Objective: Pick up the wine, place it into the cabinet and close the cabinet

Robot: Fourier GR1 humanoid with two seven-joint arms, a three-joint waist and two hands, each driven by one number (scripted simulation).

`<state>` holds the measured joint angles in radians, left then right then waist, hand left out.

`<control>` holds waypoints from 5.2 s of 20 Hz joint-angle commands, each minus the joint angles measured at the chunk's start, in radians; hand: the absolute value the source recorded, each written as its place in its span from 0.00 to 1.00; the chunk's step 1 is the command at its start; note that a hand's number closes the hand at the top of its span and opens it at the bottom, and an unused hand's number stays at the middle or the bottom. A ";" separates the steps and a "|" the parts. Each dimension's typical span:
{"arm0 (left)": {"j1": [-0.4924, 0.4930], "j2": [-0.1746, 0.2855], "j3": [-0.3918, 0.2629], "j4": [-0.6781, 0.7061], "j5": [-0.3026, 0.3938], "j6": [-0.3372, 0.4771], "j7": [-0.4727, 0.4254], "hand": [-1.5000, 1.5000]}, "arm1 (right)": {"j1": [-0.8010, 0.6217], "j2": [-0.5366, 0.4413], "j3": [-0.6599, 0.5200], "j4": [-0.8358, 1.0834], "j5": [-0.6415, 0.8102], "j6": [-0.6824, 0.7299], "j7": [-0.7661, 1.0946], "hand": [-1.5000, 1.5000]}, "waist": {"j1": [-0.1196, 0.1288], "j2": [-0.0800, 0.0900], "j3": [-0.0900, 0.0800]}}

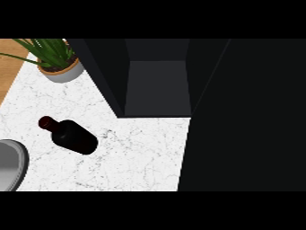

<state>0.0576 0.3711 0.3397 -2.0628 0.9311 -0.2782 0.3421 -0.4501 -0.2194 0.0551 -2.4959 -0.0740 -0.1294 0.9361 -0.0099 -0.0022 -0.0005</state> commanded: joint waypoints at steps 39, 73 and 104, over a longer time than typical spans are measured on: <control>-0.124 -0.151 -0.071 0.913 -0.665 -0.312 -0.644 0.00 | -0.175 -0.032 -0.017 -0.082 -0.034 -0.062 0.178 0.00 | -0.002 0.001 -0.001; -0.393 -0.138 -0.070 1.606 -0.769 -0.411 -1.045 1.00 | -0.157 -0.054 -0.035 -0.145 -0.056 -0.093 0.218 0.00 | -0.015 0.000 -0.001; -0.233 -0.371 -0.450 0.786 -0.804 0.228 -0.894 1.00 | -0.123 -0.050 -0.036 -0.051 -0.043 -0.080 0.135 0.00 | 0.015 -0.006 0.002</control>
<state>-0.2094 0.0074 -0.0294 -1.1059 0.0717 -0.0608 -0.6827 -0.6087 -0.2728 0.0420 -2.4787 -0.0607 -0.2111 1.0256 0.0025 -0.0079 0.0005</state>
